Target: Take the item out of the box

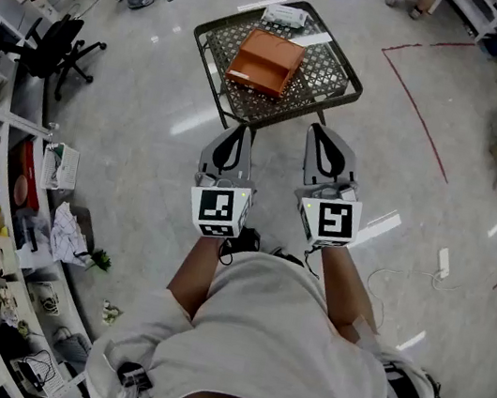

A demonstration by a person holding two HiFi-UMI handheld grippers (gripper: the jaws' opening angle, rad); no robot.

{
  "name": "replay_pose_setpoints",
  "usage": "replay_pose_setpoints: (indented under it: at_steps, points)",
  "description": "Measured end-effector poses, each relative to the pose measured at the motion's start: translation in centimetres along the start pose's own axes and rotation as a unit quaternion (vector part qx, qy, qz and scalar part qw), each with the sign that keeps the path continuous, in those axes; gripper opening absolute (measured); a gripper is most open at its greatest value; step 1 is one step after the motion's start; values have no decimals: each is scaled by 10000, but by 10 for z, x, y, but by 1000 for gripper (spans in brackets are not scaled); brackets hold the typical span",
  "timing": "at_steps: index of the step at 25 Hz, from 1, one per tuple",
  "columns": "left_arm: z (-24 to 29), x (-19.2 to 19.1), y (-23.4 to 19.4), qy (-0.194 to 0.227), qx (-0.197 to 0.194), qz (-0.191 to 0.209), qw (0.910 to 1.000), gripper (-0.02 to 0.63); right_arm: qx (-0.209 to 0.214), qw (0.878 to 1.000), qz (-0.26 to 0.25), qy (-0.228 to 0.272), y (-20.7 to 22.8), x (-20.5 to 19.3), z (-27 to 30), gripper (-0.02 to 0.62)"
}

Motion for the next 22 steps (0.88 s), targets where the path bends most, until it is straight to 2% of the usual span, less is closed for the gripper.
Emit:
replay_pose_setpoints:
  at_steps: [4,8,13,22]
  points:
    - [2,-5,-1,-59,-30,38,10000,11,-42,9999,81,-82,-1,-7,3,3]
    - [3,-13,-6,-147,-65,55,9999,11,175,9997,149,-111,-11,-14,10,3]
    - [8,-26,-35,-285,45,0,9996,11,372,9985,81,-394,-29,-30,32,5]
    - [33,-40,-87,-340,-52,-175,9993,9,546,9974,80,-458,-60,-36,88,5]
Point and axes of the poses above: the fingertips, and each gripper's own axes: z forward along the fingers, y to its right, x out of its top, the point moved 1 cm from there along -z, backward along the fingers, and after that the axes turned 6 degrees about -y, right-handed, at the moved point
